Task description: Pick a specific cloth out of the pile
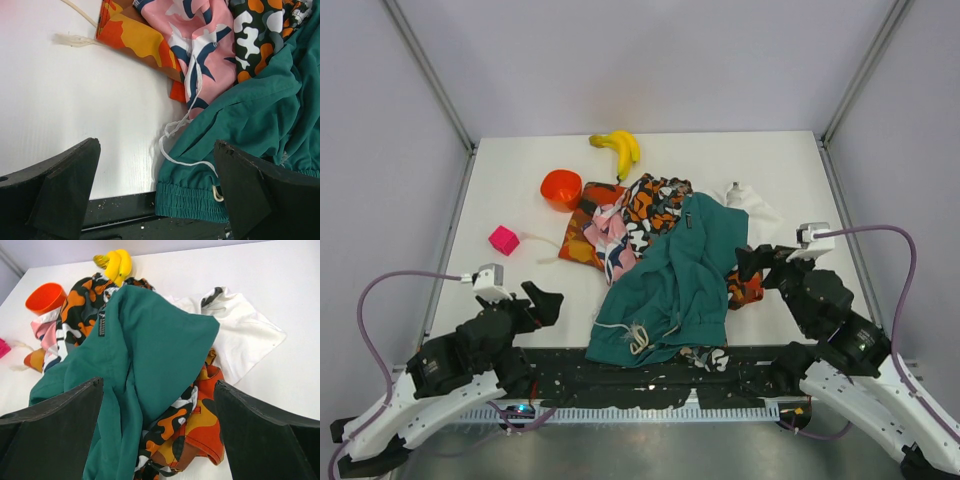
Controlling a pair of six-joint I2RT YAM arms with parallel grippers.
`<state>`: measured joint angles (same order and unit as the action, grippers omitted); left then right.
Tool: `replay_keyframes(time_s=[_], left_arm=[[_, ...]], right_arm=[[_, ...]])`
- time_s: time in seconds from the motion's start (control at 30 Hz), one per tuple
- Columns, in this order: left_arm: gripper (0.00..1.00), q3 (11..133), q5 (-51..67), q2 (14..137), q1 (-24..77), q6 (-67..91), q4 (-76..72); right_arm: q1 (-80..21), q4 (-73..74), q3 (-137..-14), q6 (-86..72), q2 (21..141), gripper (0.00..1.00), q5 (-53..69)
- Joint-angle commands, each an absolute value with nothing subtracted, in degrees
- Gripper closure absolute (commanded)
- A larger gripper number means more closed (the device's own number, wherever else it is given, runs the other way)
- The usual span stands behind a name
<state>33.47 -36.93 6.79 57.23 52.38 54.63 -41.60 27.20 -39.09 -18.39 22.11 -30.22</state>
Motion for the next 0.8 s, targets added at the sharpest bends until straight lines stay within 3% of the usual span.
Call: replay_keyframes(time_s=[0.0, 0.13, 0.23, 0.43, 0.6, 0.77], left_arm=[[0.00, 34.19, -38.32, 9.05, 57.04, 53.53, 54.93], [0.00, 34.01, -37.79, 10.63, 57.13, 53.17, 54.93], [0.00, 33.66, -37.71, 10.46, 57.13, 52.48, 55.02], [0.00, 32.70, -37.97, 6.43, 57.13, 51.85, 55.20], [0.00, 30.41, -36.30, 2.21, 57.22, 51.77, 53.27], [0.00, 30.15, -36.30, 0.88, 57.22, 51.94, 53.44]], right_arm=[[-41.57, 22.15, -39.02, -12.23, 23.29, 0.05, -20.50], [-41.83, 24.34, -42.96, -10.38, 29.43, 0.05, -9.07], [-48.56, 25.13, -45.86, -6.43, 36.62, 0.05, -4.14], [-77.30, 34.16, -56.75, 1.04, 57.96, 0.05, -26.86], [-81.91, 37.26, -60.73, 3.60, 72.30, 0.05, -28.20], [-81.74, 32.88, -65.12, 12.10, 78.30, 0.05, -31.65]])
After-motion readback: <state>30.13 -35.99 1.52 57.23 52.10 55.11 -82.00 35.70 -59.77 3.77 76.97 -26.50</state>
